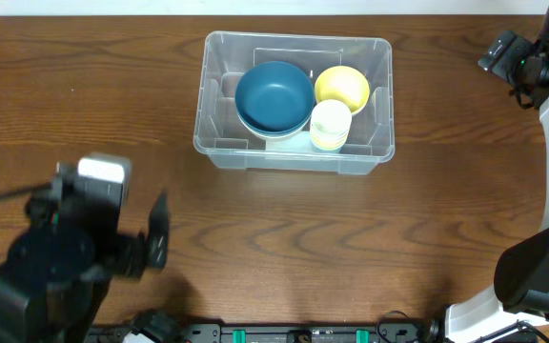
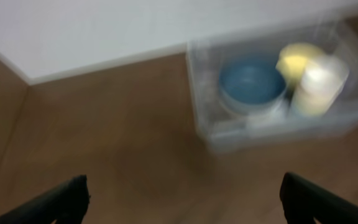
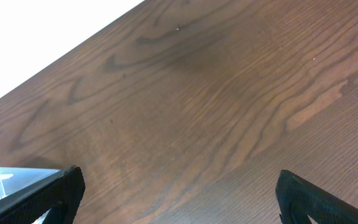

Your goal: Pack container

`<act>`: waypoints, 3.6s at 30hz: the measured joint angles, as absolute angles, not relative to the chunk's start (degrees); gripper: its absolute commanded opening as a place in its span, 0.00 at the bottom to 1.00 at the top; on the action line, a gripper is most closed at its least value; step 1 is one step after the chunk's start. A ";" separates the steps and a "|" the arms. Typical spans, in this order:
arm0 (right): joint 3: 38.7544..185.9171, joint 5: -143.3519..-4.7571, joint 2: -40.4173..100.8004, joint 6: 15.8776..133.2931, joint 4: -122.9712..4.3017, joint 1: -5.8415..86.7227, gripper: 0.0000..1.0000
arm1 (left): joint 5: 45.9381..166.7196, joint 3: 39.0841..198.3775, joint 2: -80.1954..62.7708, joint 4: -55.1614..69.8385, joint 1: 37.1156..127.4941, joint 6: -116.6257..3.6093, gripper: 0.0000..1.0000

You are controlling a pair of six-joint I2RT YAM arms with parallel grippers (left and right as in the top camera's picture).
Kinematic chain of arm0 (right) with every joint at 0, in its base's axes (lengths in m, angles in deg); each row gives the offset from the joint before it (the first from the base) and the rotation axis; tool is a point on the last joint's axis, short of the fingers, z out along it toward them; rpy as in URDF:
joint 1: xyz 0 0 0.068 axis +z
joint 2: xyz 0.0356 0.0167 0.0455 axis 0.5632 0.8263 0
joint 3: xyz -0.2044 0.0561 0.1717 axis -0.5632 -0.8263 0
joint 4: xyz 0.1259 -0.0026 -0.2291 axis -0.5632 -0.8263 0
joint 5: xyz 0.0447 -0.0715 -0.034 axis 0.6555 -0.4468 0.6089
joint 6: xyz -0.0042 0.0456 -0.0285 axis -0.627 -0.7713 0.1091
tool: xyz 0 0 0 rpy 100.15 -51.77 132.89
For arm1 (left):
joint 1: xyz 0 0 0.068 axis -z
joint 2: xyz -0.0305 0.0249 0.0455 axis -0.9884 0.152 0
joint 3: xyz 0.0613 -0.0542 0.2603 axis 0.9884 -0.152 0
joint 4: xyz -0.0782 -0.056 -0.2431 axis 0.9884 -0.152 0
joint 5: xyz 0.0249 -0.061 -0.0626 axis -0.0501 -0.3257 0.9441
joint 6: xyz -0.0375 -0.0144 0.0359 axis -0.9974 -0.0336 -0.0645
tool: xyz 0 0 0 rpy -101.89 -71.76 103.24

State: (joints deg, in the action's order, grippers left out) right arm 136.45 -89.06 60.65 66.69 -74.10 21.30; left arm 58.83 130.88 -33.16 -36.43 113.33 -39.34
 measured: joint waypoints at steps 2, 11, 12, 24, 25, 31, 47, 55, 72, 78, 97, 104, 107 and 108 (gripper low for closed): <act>136.45 -89.06 60.65 66.69 -74.08 21.30 0.99 | 59.34 130.86 -34.73 -44.01 113.33 -39.36 0.98; 136.45 -89.04 60.65 66.69 -74.10 21.30 0.99 | 61.83 129.09 -38.82 -47.12 105.72 -45.20 0.98; 136.45 -89.04 60.65 66.69 -74.08 21.30 0.99 | 61.87 128.33 -39.87 -45.81 104.15 -46.46 0.98; 136.45 -89.06 60.65 66.69 -74.08 21.33 0.99 | 62.02 103.21 -62.86 -19.86 90.95 -60.17 0.98; 136.45 -89.04 60.65 66.69 -74.10 21.30 0.99 | 62.05 100.72 -64.22 -17.28 90.82 -60.56 0.98; 136.45 -89.04 60.65 66.69 -74.10 21.30 0.99 | 62.13 81.33 -69.11 4.36 90.51 -61.68 0.98; 136.45 -89.06 60.65 66.72 -74.10 21.30 0.99 | 63.97 39.19 -75.15 54.58 88.76 -62.49 0.98; 136.45 -89.04 60.65 66.69 -74.08 21.30 0.99 | 63.95 39.19 -76.52 49.31 86.12 -61.83 0.98; 136.45 -89.04 60.65 66.69 -74.14 21.30 0.99 | 64.82 40.22 -79.76 40.77 85.86 -54.49 0.98; 136.45 -89.04 60.65 66.69 -74.14 21.30 0.99 | 64.82 40.22 -79.76 40.75 85.86 -54.46 0.98; 136.45 -89.04 60.56 66.69 -74.30 21.33 0.99 | 64.84 40.24 -79.76 40.73 85.86 -54.31 0.98; 136.37 -89.26 54.27 66.69 -75.21 24.58 0.99 | 64.84 40.24 -79.76 40.73 85.86 -54.29 0.98; 135.80 -89.21 46.81 66.67 -75.06 29.13 0.99 | 64.87 40.24 -79.76 40.73 85.86 -54.29 0.98; 135.41 -89.15 44.48 66.67 -74.97 30.40 0.99 | 64.87 40.24 -79.76 40.70 85.86 -54.29 0.98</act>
